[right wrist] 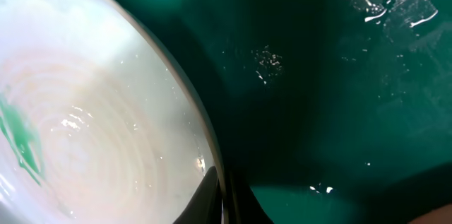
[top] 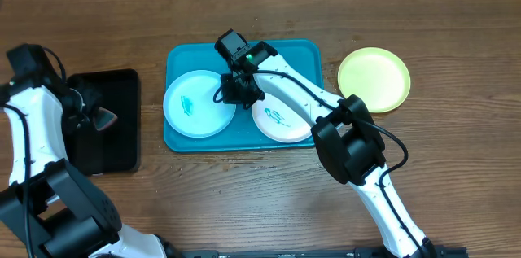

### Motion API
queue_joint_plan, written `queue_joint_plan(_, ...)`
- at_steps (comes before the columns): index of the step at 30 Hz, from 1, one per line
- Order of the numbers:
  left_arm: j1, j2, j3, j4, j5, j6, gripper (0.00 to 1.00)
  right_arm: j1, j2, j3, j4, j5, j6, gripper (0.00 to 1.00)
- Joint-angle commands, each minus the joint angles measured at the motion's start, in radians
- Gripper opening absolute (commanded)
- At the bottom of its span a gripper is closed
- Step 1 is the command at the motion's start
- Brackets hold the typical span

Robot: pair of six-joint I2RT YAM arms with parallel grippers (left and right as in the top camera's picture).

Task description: Clean dirty plates on tray and stack at the side

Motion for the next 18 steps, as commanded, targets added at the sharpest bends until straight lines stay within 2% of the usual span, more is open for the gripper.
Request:
queue_joint_plan(1, -0.006, -0.009, -0.103, 0.112, -0.034, -0.007, 0.04, 0.01, 0.029, -0.025, -0.026, 0.103, 0.036, 0.04)
queue_joint_plan(8, -0.006, 0.05, -0.204, 0.22, -0.033, -0.007, 0.04, 0.01, 0.029, -0.025, -0.026, 0.118, 0.036, 0.04)
queue_joint_plan(13, -0.006, 0.094, -0.204, 0.23, -0.038, -0.006, 0.1, 0.01, 0.029, -0.025, -0.026, 0.118, 0.035, 0.04)
queue_joint_plan(16, -0.006, 0.105, -0.204, 0.232, -0.072, -0.007, 0.06, 0.01, 0.029, -0.025, -0.026, 0.118, 0.034, 0.04)
queue_joint_plan(17, -0.006, 0.105, -0.204, 0.232, -0.084, -0.006, 0.07, 0.01, 0.029, -0.025, -0.026, 0.119, 0.032, 0.04)
queue_joint_plan(18, -0.006, 0.106, -0.204, 0.232, -0.098, -0.006, 0.12, 0.01, 0.029, -0.025, -0.026, 0.119, 0.032, 0.04)
